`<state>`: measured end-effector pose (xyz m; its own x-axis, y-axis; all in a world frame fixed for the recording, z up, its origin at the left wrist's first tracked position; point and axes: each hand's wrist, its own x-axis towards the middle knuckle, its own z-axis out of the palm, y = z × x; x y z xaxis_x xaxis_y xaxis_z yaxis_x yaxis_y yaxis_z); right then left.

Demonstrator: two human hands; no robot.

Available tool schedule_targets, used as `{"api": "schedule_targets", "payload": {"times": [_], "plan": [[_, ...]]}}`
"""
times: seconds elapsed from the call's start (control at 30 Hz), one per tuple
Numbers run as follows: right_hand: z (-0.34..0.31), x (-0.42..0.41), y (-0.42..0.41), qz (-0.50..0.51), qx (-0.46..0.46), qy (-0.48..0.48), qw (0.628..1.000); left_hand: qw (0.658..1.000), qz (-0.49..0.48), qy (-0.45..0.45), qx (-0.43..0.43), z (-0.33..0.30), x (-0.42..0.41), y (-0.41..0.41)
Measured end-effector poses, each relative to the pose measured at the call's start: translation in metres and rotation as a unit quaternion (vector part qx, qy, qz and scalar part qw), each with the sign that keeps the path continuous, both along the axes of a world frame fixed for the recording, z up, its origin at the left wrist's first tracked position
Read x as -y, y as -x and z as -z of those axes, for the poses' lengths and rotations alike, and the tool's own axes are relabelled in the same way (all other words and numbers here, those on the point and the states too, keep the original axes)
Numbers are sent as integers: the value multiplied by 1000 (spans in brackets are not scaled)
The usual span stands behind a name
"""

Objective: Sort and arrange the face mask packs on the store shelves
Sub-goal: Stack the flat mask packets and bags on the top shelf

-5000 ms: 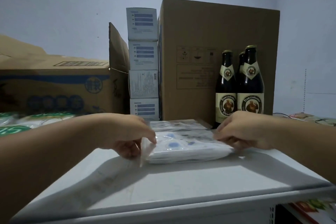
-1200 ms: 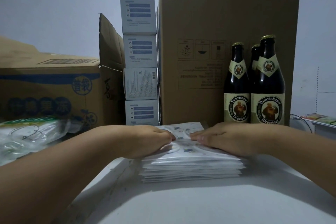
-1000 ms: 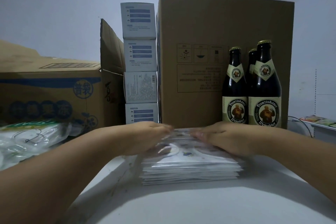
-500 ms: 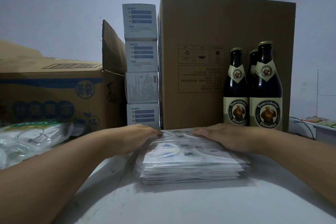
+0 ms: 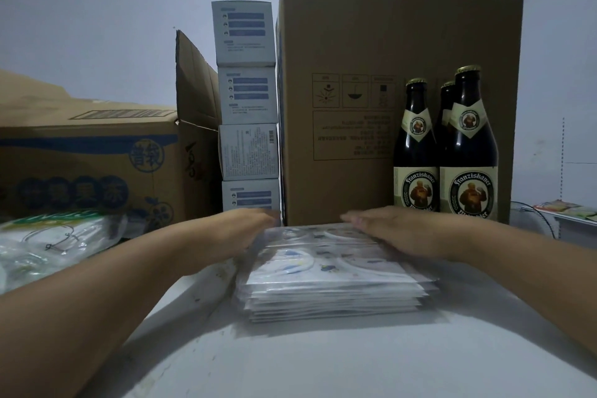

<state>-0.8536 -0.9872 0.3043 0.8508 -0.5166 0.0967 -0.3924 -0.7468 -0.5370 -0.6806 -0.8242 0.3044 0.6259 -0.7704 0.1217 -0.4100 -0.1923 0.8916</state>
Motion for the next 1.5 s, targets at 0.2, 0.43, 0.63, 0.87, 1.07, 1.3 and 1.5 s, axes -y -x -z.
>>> {"api": "schedule_targets", "payload": {"times": [0.2,0.43,0.63,0.87,1.07,1.3,1.5], "plan": [[3,6,9,120,189,-295,929,990,-68,-11,-127,0,-5,7],[9,-11,3,169,214,-303,913,992,-80,1,-94,7,-2,23],[10,-12,0,127,252,-278,918,994,-81,-11,-67,5,-4,26],[11,-11,1,93,222,-218,946,994,-59,-61,67,1,-5,28],[3,-7,11,-54,51,52,996,937,169,-125,278,1,-11,28],[-34,-8,14,-50,29,112,992,919,20,-145,366,-37,-3,11],[-39,5,-22,-52,-43,182,981,917,36,-191,349,-43,42,9]]}}
